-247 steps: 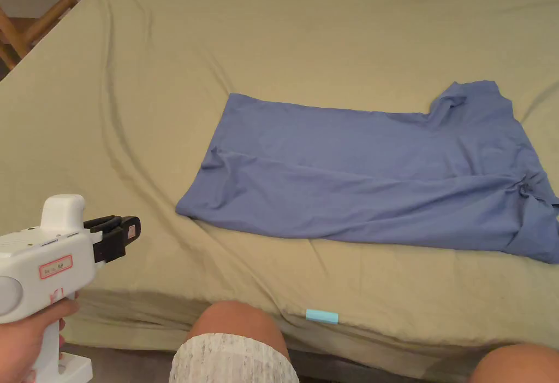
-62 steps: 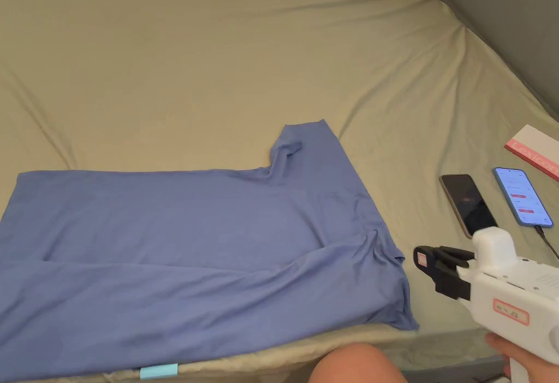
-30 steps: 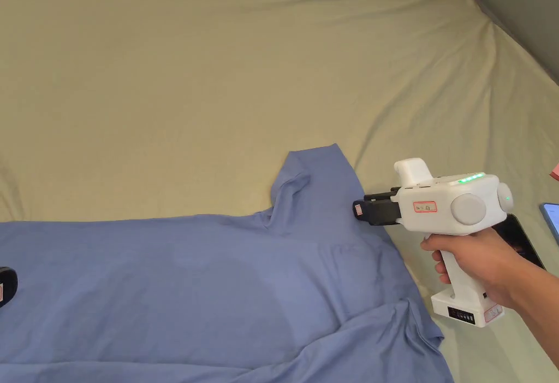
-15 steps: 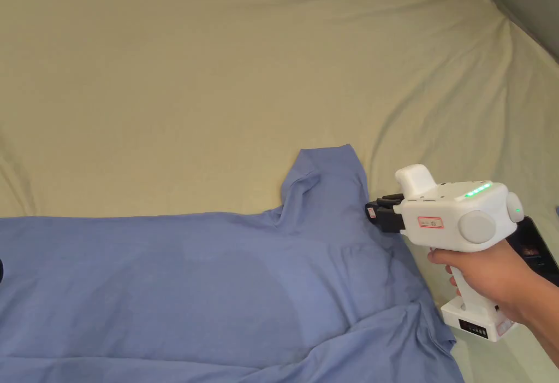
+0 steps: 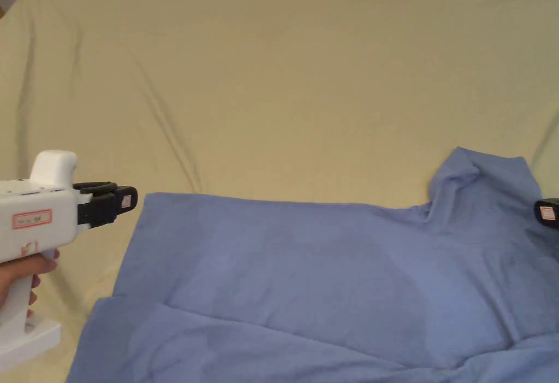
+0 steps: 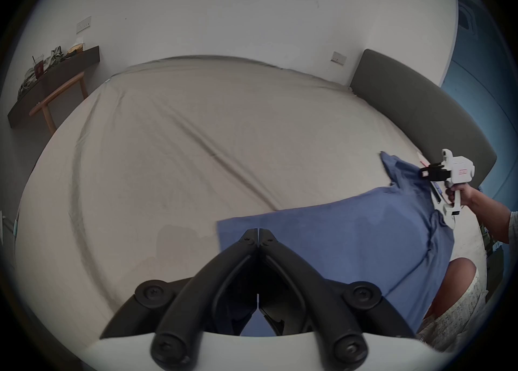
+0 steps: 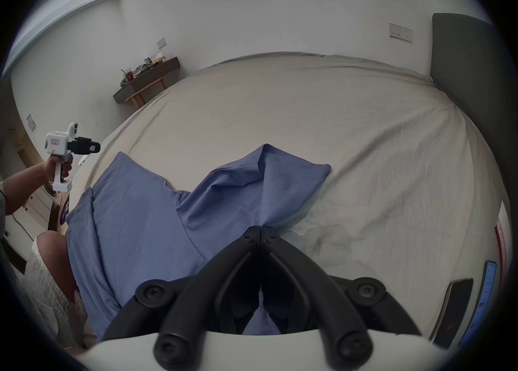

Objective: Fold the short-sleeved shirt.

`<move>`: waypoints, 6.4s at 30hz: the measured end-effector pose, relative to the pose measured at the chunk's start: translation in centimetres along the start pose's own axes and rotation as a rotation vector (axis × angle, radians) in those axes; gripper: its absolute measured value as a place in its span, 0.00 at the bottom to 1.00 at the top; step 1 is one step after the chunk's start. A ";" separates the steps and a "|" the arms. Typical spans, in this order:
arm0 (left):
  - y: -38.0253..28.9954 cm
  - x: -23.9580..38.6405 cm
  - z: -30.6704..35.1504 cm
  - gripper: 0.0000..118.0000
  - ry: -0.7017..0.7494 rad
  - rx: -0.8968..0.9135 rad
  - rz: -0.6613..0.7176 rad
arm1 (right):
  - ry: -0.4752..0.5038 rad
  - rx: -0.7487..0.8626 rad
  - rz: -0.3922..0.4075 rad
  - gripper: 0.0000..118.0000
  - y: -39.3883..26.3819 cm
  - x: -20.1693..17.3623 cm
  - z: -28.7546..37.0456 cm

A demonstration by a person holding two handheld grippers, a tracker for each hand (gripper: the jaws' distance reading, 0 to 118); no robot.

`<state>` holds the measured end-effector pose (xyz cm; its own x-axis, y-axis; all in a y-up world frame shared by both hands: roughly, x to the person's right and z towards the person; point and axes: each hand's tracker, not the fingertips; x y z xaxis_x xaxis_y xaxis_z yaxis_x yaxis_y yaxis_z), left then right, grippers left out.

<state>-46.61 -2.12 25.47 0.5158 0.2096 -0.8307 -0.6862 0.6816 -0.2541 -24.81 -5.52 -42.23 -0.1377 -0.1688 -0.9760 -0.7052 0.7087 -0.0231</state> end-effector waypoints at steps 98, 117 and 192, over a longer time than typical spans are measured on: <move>-15.8 5.3 19.3 0.01 -0.119 0.259 0.107 | 0.065 0.236 -0.186 0.00 -13.1 -9.0 21.1; -21.8 4.1 18.6 0.01 -0.127 0.126 0.101 | 0.030 0.097 -0.243 0.00 -20.6 -10.2 20.1; -19.7 -3.6 9.0 0.57 -0.374 -0.192 0.477 | -0.064 0.226 -0.202 0.00 -17.0 -15.9 27.1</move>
<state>-30.30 -9.96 37.94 0.2513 0.7135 -0.6540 -0.9466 0.3223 -0.0120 8.25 3.70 -32.16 0.0385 -0.2829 -0.9584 -0.5401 0.8011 -0.2582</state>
